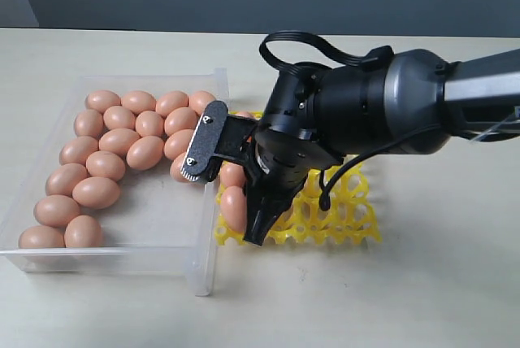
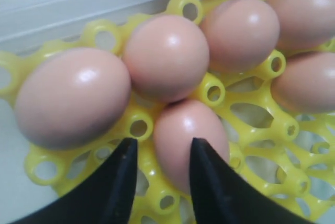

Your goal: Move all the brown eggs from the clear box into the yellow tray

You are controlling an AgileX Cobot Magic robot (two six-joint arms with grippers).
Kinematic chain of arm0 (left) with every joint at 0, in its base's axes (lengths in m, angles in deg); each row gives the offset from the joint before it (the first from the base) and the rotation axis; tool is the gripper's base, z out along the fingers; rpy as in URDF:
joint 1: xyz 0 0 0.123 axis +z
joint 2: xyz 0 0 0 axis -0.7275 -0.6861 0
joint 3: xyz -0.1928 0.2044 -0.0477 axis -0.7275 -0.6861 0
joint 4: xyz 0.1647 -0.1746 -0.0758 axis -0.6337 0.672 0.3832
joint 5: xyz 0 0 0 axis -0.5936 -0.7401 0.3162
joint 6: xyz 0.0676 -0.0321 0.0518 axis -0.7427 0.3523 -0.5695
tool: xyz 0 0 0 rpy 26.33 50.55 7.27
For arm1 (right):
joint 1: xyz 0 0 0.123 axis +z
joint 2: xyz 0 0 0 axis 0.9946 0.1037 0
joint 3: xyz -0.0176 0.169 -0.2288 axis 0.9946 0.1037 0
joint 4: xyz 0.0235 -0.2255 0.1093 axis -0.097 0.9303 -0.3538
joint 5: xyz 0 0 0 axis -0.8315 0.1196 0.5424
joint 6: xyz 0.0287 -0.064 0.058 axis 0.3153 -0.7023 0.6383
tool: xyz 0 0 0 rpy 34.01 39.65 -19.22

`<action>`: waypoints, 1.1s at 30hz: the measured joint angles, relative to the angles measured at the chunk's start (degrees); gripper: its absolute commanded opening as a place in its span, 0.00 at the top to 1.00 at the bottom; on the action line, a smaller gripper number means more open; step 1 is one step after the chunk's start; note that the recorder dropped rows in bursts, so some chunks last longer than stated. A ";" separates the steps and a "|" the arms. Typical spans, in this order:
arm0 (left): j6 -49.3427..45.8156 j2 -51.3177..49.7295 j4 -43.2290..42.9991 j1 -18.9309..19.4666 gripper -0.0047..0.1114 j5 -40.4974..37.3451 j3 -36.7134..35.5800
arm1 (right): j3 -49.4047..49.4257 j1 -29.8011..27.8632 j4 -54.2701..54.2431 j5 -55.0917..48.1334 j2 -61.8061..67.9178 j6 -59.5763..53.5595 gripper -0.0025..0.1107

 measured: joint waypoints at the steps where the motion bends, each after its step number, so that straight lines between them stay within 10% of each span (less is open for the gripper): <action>1: 0.00 0.00 0.00 0.00 0.96 0.00 0.00 | 0.00 0.00 0.00 -0.11 0.00 0.00 0.69; 33: 0.00 0.00 0.00 0.00 0.96 0.00 0.00 | 0.00 0.00 4.82 -2.04 -0.39 -0.05 0.52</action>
